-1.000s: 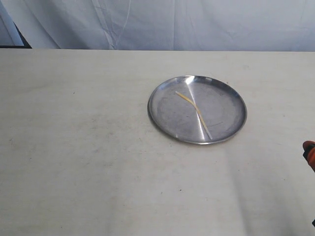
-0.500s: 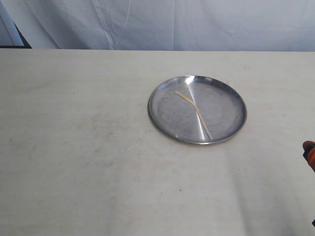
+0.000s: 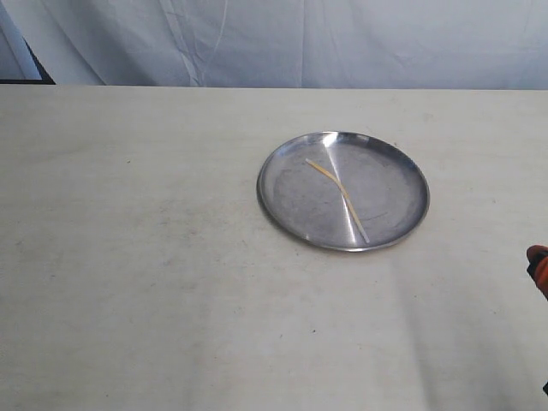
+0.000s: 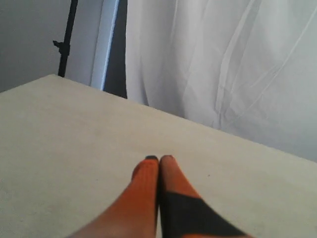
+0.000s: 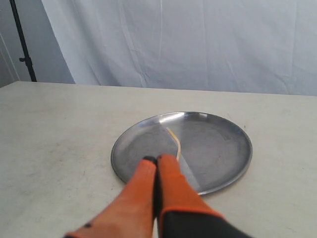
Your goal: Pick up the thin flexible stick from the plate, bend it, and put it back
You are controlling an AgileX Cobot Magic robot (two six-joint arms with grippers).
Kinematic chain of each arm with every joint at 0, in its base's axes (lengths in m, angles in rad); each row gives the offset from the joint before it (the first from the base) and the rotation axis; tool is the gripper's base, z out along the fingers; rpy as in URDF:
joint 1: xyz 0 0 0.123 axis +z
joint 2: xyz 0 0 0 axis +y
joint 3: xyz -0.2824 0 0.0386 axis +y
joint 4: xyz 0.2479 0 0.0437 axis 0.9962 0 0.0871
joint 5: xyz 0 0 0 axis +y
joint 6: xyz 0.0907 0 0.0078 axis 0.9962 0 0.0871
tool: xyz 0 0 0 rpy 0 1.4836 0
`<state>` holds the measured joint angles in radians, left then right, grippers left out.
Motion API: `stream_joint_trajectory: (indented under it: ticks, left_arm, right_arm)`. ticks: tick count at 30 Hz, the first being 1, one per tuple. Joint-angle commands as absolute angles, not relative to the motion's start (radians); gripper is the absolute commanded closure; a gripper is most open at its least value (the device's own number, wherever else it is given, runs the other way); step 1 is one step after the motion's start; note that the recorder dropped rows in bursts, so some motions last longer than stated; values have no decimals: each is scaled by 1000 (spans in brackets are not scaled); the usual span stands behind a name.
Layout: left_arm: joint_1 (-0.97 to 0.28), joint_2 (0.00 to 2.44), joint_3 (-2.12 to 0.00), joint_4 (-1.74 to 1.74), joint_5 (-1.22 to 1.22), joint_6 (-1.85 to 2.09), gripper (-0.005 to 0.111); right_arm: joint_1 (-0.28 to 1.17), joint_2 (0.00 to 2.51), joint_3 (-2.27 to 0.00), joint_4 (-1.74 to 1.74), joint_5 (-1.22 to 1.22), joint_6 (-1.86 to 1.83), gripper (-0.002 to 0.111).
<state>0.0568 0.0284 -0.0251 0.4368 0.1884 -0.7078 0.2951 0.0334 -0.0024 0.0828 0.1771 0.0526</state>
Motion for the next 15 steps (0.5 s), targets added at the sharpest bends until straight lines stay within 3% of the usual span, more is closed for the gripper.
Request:
stream_joint_trajectory:
  ticks: [1, 15]
  left_arm:
    - [59, 23, -21, 449, 239, -573, 107]
    - [59, 25, 0, 436, 270, -247, 107]
  right_arm:
    - [291, 25, 0, 80, 174, 54, 108]
    - [291, 25, 0, 80, 174, 54, 108]
